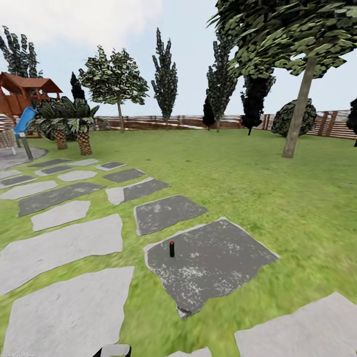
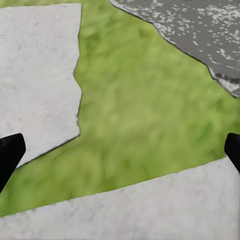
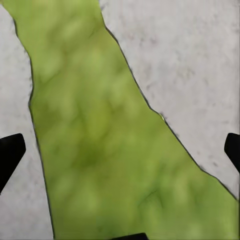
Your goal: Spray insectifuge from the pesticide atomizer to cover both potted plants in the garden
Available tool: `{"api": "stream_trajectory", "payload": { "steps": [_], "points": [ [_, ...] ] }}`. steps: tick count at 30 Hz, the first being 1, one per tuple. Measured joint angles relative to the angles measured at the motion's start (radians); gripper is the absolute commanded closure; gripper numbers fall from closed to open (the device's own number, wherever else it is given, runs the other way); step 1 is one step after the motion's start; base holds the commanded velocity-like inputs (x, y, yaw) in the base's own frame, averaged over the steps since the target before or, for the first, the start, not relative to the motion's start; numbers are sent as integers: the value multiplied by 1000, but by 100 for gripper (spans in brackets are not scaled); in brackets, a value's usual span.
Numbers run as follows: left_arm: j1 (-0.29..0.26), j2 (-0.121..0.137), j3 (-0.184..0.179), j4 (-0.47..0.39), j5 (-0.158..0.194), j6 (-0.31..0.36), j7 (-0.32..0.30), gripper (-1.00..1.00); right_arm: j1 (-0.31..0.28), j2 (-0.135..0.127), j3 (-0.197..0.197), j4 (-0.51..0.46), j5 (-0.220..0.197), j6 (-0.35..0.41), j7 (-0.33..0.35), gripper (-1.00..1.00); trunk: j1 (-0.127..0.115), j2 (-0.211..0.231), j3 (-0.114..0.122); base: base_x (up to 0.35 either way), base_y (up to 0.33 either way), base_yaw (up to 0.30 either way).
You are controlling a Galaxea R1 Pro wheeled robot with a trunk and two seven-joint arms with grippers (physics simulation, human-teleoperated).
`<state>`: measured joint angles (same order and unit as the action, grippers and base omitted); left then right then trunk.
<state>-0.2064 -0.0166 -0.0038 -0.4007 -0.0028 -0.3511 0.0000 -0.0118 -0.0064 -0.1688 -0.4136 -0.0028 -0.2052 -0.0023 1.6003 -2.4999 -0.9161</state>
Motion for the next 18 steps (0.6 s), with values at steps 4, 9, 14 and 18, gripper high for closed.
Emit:
{"api": "stream_trajectory", "payload": {
  "steps": [4, 9, 14, 18],
  "points": [
    [0, 0, 1, 0, 0, 0, 0, -100, 0, 0, 0, 0, 0, 0, 0, -100, 0, 0, -2, 212, -208, 246],
    [0, 1, 1, 0, 0, 0, 0, -100, 0, 0, 1, 0, 0, 0, 0, -100, 0, 0, -4, 192, -184, 247],
    [0, 1, 1, 0, 0, 0, 0, -100, 0, 0, 1, 0, 0, 0, 0, -100, 0, 0, -6, 147, -138, 247],
    [0, 1, 0, 0, 0, 0, 0, -100, 0, 0, 1, 0, 1, 0, 0, -100, 0, 0, -7, 27, -25, 247]
  ]
}}
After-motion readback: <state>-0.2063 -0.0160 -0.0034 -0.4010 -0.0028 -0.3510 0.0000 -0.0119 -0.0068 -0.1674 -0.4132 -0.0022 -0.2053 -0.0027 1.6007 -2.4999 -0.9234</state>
